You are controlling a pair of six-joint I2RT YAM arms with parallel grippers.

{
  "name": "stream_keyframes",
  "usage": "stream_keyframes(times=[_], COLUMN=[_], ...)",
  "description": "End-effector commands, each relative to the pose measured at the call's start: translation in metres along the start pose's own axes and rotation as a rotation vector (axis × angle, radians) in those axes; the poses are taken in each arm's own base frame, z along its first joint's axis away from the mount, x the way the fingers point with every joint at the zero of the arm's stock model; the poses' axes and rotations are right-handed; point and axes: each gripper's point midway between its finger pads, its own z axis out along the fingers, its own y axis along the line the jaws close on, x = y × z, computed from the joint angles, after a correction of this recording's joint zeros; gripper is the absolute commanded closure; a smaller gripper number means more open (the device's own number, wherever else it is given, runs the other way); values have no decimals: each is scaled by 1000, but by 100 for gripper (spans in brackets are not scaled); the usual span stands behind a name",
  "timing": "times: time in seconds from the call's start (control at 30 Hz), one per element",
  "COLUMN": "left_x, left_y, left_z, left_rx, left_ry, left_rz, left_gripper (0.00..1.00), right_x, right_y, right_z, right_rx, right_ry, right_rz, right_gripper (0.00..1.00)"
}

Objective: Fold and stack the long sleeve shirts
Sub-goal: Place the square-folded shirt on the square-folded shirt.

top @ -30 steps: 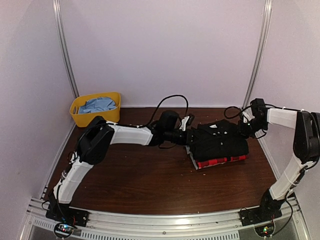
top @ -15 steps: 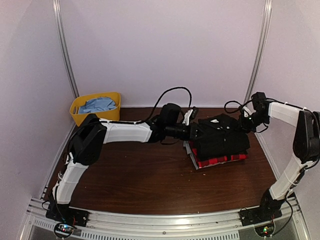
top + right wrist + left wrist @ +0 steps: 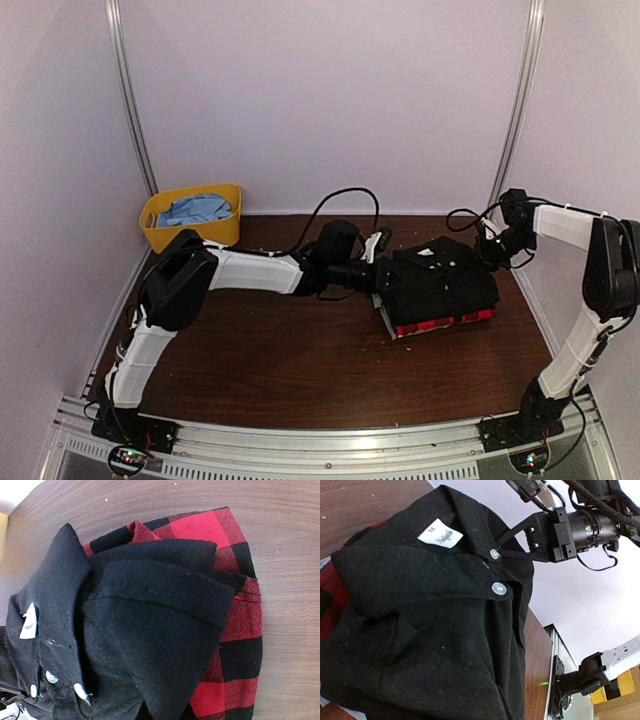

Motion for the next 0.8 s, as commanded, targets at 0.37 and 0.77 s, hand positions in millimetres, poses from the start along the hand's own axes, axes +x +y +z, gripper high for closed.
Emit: stream_keyframes(times=[0.37, 0.77], left_x=[18, 2], left_y=[26, 59], left_z=[-5, -15], left_rx=[-71, -213], left_ry=[44, 1], left_rz=[-33, -1], left_gripper=[88, 56], right_x=[-48, -55], right_y=[-73, -66], right_z=[-7, -40], right_rx=[274, 299], right_ry=[-177, -263], right_rz=[61, 64], right_gripper=[84, 63])
